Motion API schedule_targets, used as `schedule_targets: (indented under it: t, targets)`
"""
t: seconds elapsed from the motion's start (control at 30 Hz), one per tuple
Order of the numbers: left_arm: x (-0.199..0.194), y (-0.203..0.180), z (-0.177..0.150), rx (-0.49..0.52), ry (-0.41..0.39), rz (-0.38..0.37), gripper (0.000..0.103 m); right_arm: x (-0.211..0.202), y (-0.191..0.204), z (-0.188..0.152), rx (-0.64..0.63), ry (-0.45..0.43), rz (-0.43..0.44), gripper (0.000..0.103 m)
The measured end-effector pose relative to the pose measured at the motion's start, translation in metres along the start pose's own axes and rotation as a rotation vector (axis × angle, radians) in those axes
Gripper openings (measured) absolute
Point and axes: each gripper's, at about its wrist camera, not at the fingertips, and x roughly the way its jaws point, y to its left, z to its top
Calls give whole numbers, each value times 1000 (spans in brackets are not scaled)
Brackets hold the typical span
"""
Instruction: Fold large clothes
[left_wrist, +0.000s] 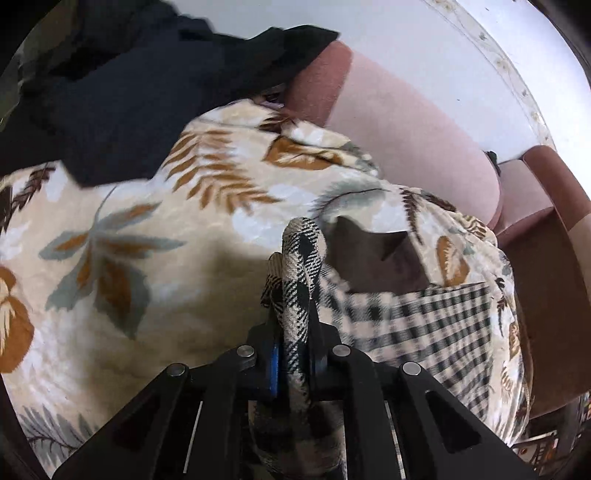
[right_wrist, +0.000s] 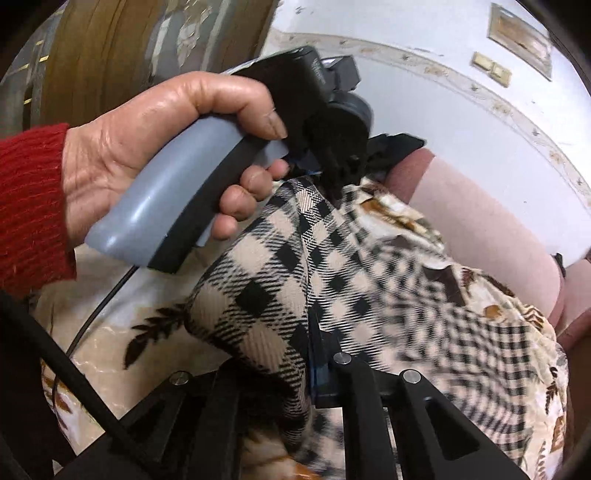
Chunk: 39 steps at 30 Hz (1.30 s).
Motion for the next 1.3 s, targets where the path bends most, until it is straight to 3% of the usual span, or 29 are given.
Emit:
schedule_targets:
  t: [0.27,0.6,0.93,1.3]
  targets:
    - [6,-109,12,123,-17,32,10,-26,-88,-11,153,3,-10,9]
    - [62,-244,1,259,28,72,10,-45,-189,-60,420,18,-40,8]
    - [127,-305,-20,361,84,126,10,-41,-260,-111,686,109,27,8]
    - [168,-346,-39,423,129,119,10,-34,-288,-150,811,184,18,8]
